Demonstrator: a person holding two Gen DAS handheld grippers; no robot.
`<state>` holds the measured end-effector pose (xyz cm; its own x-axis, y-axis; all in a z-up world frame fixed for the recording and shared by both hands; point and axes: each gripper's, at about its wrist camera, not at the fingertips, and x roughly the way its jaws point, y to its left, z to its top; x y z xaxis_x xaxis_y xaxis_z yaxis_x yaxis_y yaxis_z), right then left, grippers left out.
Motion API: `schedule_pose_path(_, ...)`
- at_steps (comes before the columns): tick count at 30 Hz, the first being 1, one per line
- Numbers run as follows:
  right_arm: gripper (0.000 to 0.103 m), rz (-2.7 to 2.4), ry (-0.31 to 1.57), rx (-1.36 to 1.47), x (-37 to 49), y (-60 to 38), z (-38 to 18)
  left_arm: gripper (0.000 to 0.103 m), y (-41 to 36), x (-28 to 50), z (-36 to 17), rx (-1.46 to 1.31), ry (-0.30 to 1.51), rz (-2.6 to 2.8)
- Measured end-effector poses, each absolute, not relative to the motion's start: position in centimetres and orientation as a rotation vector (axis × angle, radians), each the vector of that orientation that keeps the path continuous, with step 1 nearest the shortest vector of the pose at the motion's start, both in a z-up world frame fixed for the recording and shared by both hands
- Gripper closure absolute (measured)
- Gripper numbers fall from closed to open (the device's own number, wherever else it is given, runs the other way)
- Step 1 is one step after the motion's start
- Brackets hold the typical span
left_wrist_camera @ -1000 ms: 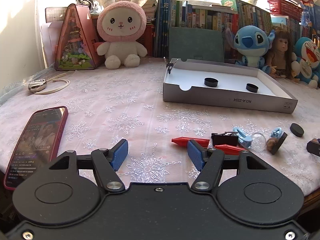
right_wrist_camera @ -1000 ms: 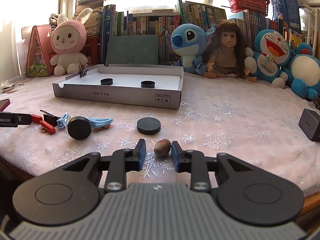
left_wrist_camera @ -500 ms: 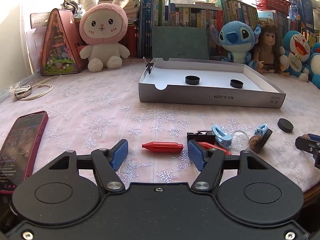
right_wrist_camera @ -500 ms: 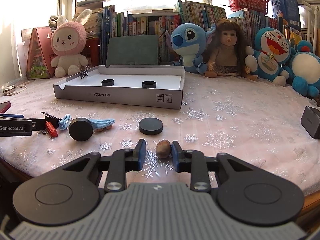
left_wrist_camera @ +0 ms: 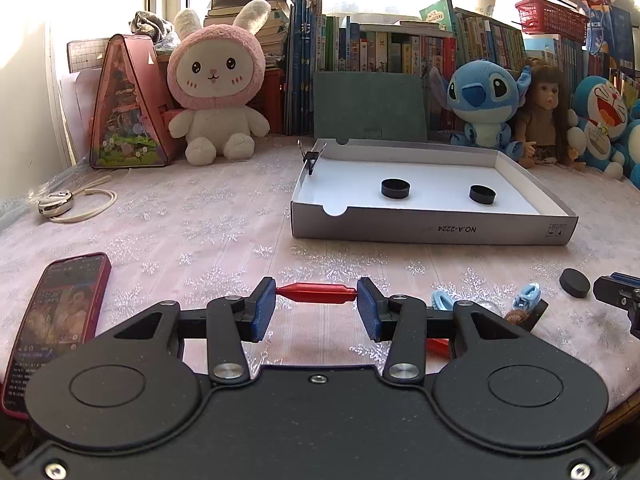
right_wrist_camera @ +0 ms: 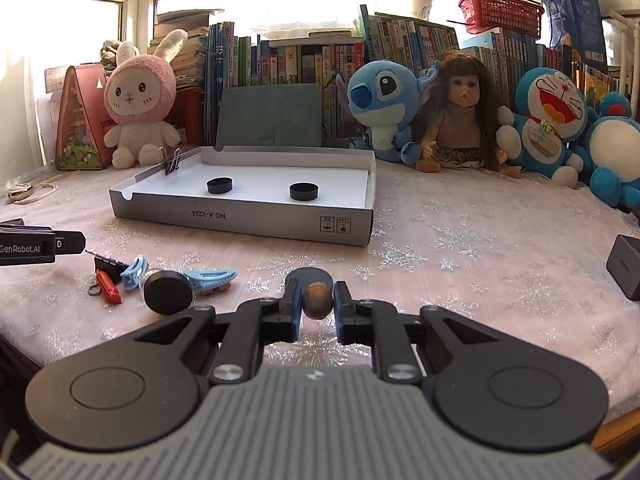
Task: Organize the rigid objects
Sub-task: 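Grasp the red marker with the left gripper while the right gripper grasps the brown acorn, then carry the marker and acorn into the tray and open both grippers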
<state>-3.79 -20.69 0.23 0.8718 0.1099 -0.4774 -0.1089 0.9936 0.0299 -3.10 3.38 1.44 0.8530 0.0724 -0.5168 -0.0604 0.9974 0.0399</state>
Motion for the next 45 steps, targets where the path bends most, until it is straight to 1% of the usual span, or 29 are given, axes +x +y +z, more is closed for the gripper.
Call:
schedule_pose_path(8,0.083,0.113,0.537,0.079,1.2,-21.5,3.2,0.061,3.2,1.4,5.3,0.0,0.54,0.003)
schedule_pose_path(13,0.083,0.125,0.601,0.135,5.8,-22.4,4.7,0.061,3.5,5.6,7.3,-0.072,0.577,-0.07)
schedule_pose_path(16,0.083,0.111,0.648,0.174,8.8,-22.8,5.2,0.061,3.3,8.7,7.8,-0.063,0.59,-0.079)
schedule_pose_path(22,0.083,0.101,0.718,0.242,13.7,-23.6,4.7,0.061,3.4,14.9,6.3,-0.115,0.717,-0.086)
schedule_pose_path(27,0.083,0.097,0.755,0.247,16.0,-23.2,3.6,0.061,3.4,17.9,4.0,-0.104,0.77,-0.036)
schedule_pose_path(35,0.083,0.073,0.783,0.257,17.8,-22.6,2.0,0.061,2.6,19.2,1.8,-0.076,0.775,0.016)
schedule_pose_path(45,0.083,0.066,0.8,0.231,18.2,-22.3,1.0,0.061,1.7,19.5,0.8,-0.029,0.776,0.028)
